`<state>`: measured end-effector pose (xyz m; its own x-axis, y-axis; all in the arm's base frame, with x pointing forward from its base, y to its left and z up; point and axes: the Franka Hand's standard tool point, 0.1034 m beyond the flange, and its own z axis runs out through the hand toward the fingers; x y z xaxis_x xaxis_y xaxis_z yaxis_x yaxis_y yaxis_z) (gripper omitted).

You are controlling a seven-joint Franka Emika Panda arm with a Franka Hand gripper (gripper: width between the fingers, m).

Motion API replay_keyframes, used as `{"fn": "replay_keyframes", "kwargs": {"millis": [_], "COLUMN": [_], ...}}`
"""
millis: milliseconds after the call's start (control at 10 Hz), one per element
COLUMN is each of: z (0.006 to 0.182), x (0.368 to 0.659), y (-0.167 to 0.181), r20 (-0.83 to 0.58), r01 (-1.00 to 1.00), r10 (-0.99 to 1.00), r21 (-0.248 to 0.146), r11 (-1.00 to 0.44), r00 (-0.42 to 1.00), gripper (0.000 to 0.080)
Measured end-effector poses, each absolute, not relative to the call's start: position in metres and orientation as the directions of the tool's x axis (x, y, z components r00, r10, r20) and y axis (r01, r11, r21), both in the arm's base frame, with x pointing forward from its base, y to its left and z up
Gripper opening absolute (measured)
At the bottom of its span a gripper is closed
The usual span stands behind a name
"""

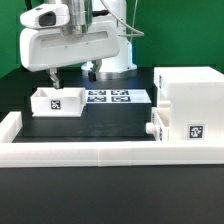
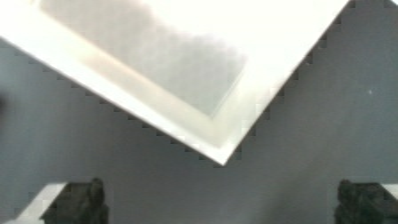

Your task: Assemble drawer

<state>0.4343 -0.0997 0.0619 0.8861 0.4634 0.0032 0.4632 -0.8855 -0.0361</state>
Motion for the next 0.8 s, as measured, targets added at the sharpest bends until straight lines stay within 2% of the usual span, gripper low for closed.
{"fn": "replay_keyframes", "kwargs": {"millis": [100,200,600,800], "z": [0.046,0.045,0.043,0.027], "x": [0.411,0.406,0.41,0.401], "y": [-0.111,-0.109,-0.103,-0.079], "r20": [0.008,-0.015,0.0,0.015], "r01": [0.392,0.302,0.11,0.076], "r10": [0.392,0.303,0.111,0.076], "r21": [-0.025,-0.04,-0.035,-0.017], "r11": [-0.92,-0.952,-0.993,-0.997], "r00": [0.92,0.953,0.994,0.997], "gripper": [0.0649,0.0649,0.0649,0.0649]}}
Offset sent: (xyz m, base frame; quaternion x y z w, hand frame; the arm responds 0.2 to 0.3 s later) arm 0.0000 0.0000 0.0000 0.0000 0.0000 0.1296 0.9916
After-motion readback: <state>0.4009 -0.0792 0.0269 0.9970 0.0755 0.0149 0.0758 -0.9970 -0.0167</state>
